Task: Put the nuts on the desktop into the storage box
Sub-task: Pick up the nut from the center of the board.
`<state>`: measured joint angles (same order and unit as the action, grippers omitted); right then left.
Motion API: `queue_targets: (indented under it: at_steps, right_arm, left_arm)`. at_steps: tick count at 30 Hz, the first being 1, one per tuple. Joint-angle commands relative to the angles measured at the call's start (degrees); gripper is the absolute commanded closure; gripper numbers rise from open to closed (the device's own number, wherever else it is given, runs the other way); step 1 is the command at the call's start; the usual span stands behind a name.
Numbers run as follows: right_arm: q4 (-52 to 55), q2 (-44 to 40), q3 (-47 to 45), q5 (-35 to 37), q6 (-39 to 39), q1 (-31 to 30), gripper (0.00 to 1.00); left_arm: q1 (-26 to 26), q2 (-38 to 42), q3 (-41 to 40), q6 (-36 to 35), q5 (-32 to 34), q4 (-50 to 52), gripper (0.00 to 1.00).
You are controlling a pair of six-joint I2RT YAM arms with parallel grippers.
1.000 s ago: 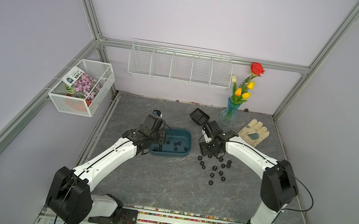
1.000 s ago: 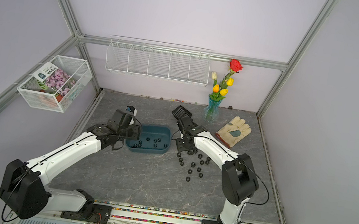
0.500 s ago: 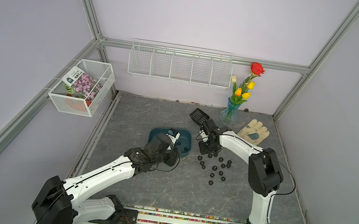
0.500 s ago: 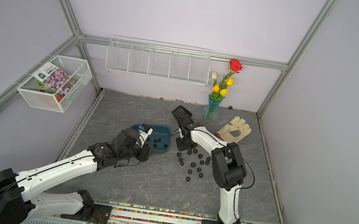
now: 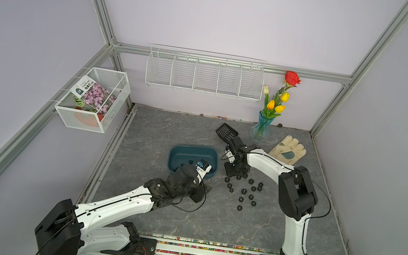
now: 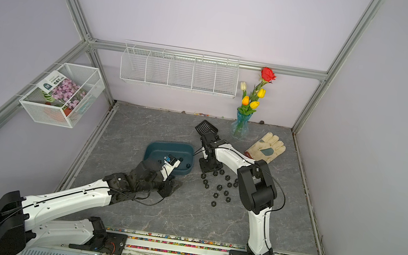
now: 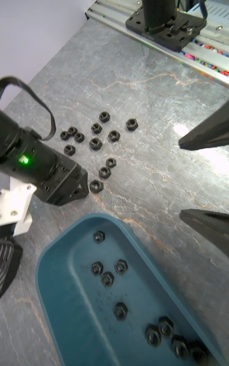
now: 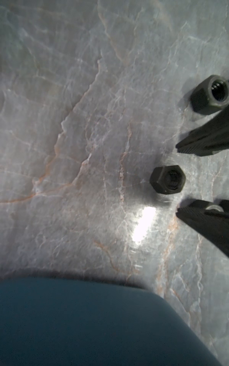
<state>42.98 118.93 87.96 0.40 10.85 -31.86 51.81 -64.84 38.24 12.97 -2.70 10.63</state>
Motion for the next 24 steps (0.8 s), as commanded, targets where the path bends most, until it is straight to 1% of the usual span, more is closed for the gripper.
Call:
queue_targets:
  at_steps: [1, 4, 8, 18, 20, 24]
  right_arm:
    - [0.81, 1.32, 1.4, 0.63, -0.66, 0.39, 0.51]
    - [0.55, 1.9, 1.68, 0.74, -0.68, 0.57, 0.54]
    - [0.74, 2.87, 2.19, 0.26, -0.66, 0.66, 0.61]
    - [0.27, 4.53, 2.21, -0.03, -0.35, 0.7, 0.63]
    - [0.37, 4.63, 2.21, -0.05, -0.33, 0.74, 0.68]
    - [0.96, 4.55, 2.21, -0.4, -0.37, 0.74, 0.83]
  left_arm:
    - [1.17, -0.97, -1.9, -1.11, -0.65, -3.91, 0.46]
    - [1.44, -1.92, -2.55, -1.15, -0.67, -5.33, 0.46]
    - [1.8, -3.48, -2.25, -1.16, -1.08, -6.14, 0.46]
    - [2.77, -5.86, -1.24, -1.57, -1.43, -6.77, 0.46]
    - [2.85, -5.91, -1.24, -1.57, -1.43, -6.86, 0.46]
    - [2.94, -6.36, -1.15, -1.47, -1.52, -6.94, 0.46]
